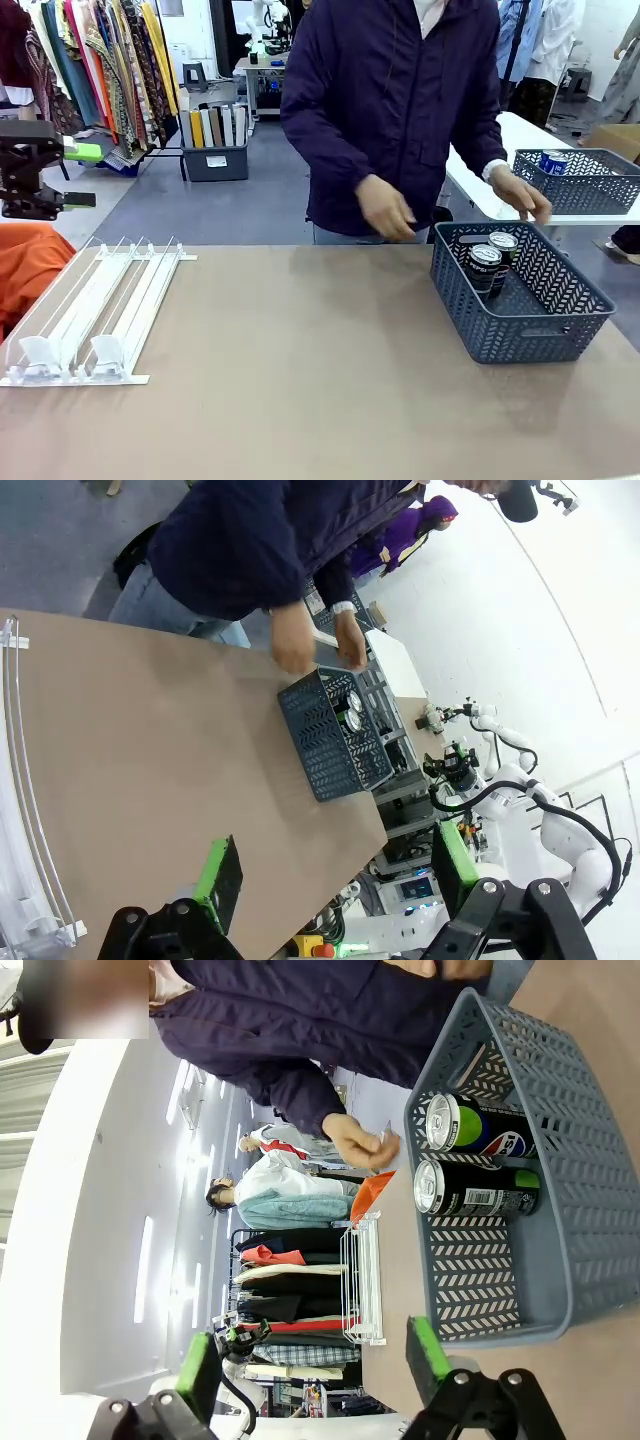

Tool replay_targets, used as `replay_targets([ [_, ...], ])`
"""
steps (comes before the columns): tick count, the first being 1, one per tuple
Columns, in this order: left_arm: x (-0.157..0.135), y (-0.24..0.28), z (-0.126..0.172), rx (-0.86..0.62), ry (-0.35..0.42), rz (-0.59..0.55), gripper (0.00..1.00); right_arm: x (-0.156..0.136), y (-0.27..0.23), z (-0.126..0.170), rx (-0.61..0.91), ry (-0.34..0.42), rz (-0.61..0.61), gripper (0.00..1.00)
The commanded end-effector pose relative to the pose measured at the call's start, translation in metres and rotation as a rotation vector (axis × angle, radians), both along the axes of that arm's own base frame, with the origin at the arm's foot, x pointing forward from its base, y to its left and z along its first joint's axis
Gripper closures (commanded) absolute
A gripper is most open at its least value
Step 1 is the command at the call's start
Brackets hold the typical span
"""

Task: Retrieve and store the cans from the dispenser.
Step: Pick up one can from the Automatic Can Dispenser and place it in the middle of the table.

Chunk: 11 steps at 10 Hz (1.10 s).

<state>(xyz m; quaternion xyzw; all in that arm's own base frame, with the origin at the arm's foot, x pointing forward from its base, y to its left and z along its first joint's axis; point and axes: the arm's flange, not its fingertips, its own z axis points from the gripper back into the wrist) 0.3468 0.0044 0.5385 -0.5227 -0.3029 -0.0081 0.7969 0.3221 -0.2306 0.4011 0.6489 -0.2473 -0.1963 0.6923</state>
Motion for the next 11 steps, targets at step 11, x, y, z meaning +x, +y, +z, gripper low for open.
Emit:
replay_targets([
  [11, 0.0017, -0.0017, -0.0009, -0.018, -0.022, -0.001, 0.00, -0.0010, -0.0005, 0.0050, 0.012, 0.010, 0.005, 0.00],
])
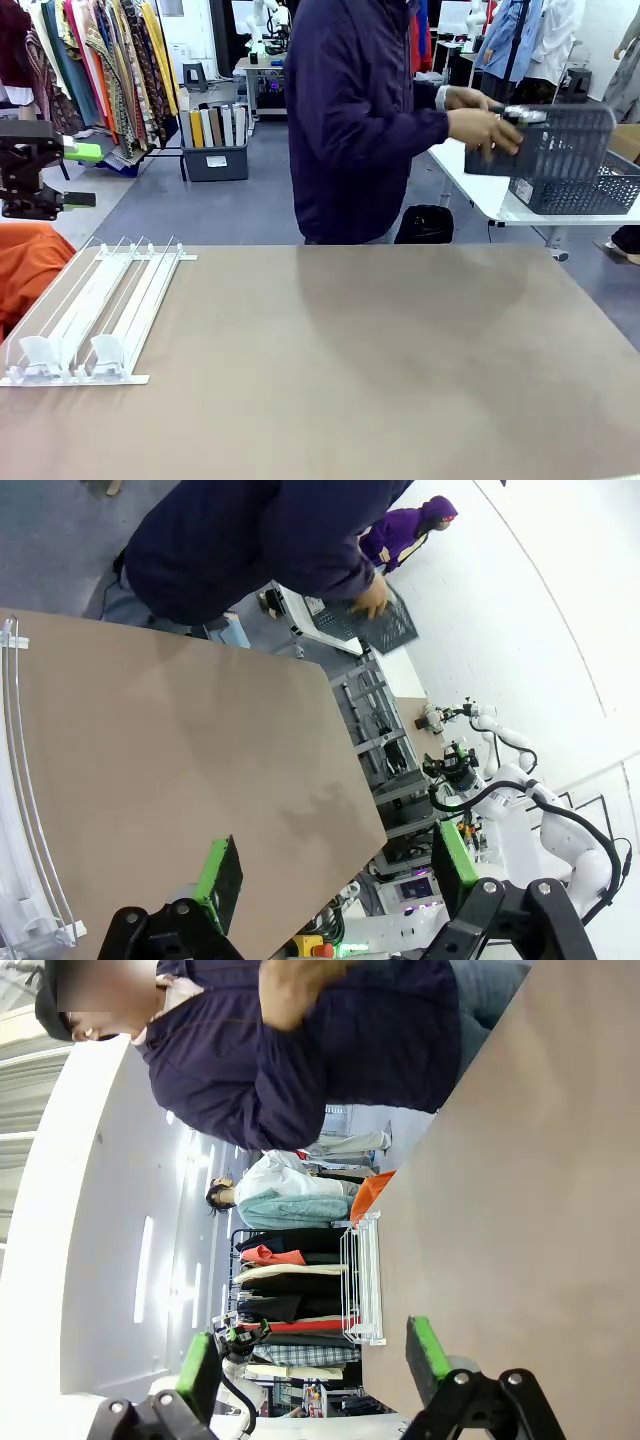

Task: Retrieve and store the cans from the dispenser.
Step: Pick up one can from the Automatic Can Dispenser and place it in the middle of the table.

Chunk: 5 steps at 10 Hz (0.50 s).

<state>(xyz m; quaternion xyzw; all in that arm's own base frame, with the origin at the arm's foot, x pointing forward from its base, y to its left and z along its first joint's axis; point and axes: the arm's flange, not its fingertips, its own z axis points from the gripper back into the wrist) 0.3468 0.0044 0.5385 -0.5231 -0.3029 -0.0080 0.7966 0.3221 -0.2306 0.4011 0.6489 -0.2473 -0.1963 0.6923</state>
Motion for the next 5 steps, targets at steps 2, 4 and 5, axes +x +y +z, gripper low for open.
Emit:
replay_targets([
  [2, 0.0017, -0.0017, -0.0009, -0.017, -0.022, -0.001, 0.00, -0.0010, -0.0005, 0.0050, 0.012, 0.010, 0.005, 0.00],
  [4, 0.0017, -0.0017, -0.0009, -0.017, -0.022, -0.001, 0.00, -0.0010, -0.0005, 0.0050, 0.012, 0.010, 0.005, 0.00],
  [5, 0.0017, -0.0017, -0.0009, -0.017, -0.022, -0.001, 0.00, -0.0010, -0.0005, 0.0050, 0.012, 0.010, 0.005, 0.00],
])
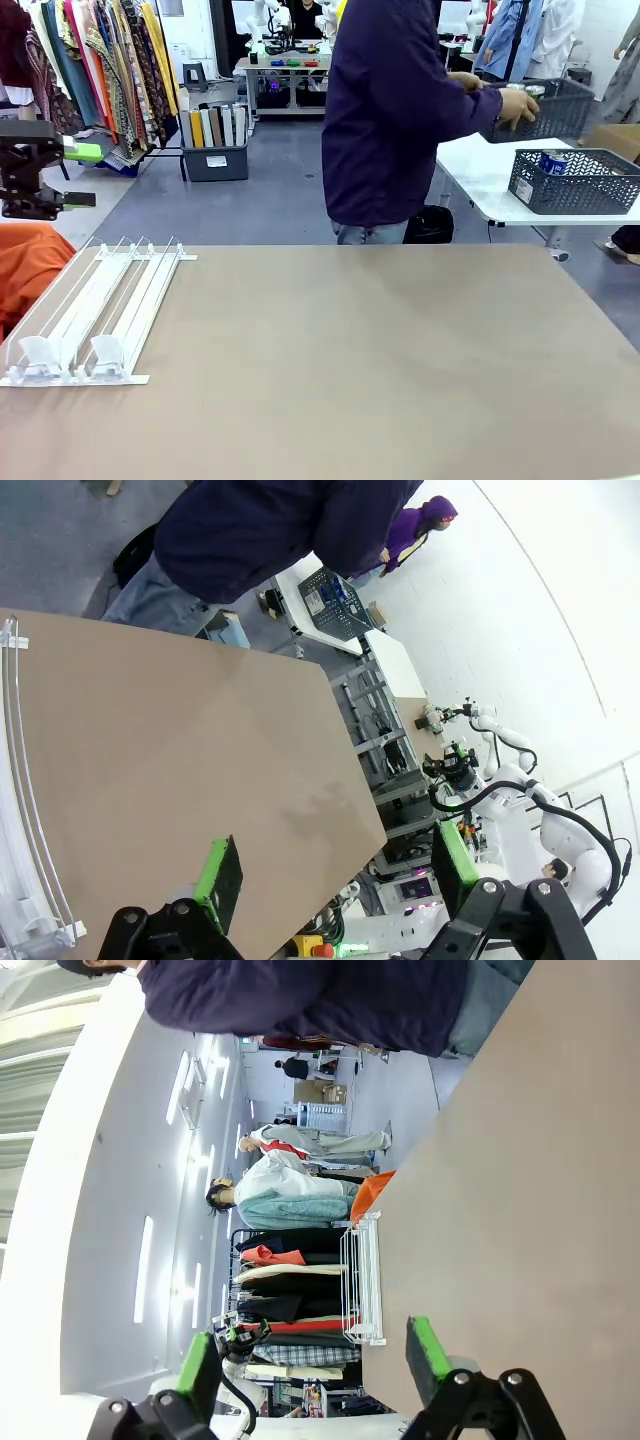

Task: Retrieve and store the cans from the dispenser.
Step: Pick up one can from the Automatic Can Dispenser and place it in the middle of the table.

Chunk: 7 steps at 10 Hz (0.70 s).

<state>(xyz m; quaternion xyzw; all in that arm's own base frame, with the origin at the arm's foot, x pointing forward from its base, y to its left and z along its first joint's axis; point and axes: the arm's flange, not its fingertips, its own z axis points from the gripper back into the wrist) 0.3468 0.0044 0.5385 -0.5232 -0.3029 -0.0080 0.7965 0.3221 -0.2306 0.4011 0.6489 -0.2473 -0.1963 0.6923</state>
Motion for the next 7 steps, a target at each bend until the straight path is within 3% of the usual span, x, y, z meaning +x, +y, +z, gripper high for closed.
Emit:
replay_targets([
  [1, 0.0017, -0.0017, -0.0009, -0.016, -0.022, -0.001, 0.00, -0.0010, -0.0005, 0.0050, 0.012, 0.010, 0.005, 0.00],
  [7, 0.0017, -0.0017, -0.0009, -0.016, -0.022, -0.001, 0.00, -0.0010, -0.0005, 0.0050, 0.012, 0.010, 0.005, 0.00],
])
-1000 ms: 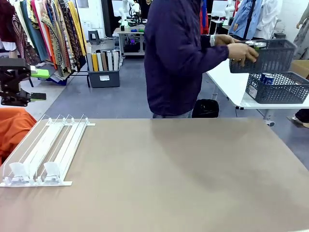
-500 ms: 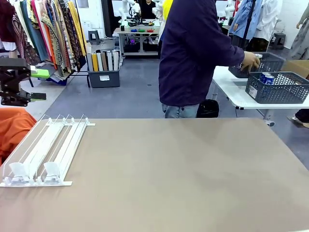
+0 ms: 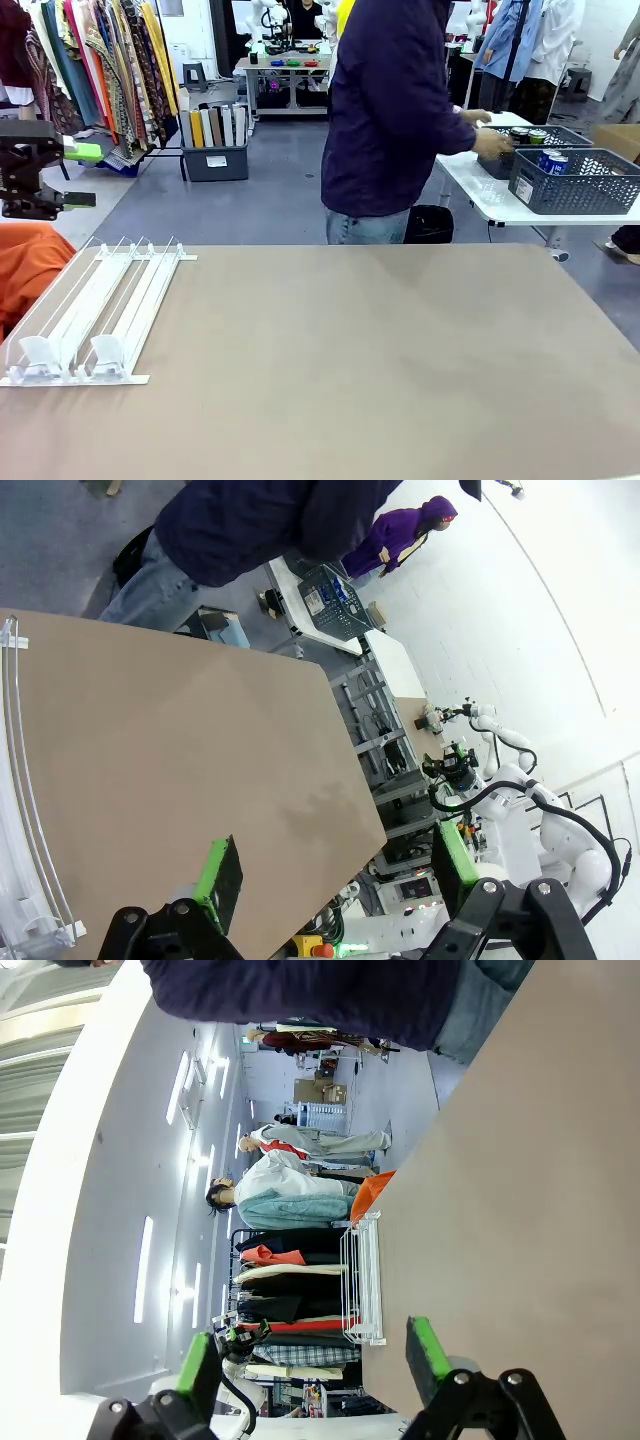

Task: Retrieve and store the cans from the dispenser.
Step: Pick up one can from the Automatic Can Dispenser and place it in the middle of the table.

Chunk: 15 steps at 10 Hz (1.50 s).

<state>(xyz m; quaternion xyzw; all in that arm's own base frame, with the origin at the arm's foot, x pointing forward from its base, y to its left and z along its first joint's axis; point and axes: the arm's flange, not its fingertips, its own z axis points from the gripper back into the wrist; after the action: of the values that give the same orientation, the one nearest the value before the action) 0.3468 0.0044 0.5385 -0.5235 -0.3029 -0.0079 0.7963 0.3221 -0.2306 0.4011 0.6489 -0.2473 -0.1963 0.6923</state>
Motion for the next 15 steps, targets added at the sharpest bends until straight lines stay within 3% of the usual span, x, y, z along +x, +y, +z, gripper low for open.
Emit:
replay_targets([
  [1, 0.0017, -0.0016, -0.0010, -0.016, -0.022, -0.001, 0.00, -0.0010, -0.0005, 0.0050, 0.012, 0.010, 0.005, 0.00],
  [15, 0.0017, -0.0016, -0.0010, -0.016, -0.022, -0.001, 0.00, -0.0010, -0.0005, 0.0050, 0.012, 0.010, 0.005, 0.00],
])
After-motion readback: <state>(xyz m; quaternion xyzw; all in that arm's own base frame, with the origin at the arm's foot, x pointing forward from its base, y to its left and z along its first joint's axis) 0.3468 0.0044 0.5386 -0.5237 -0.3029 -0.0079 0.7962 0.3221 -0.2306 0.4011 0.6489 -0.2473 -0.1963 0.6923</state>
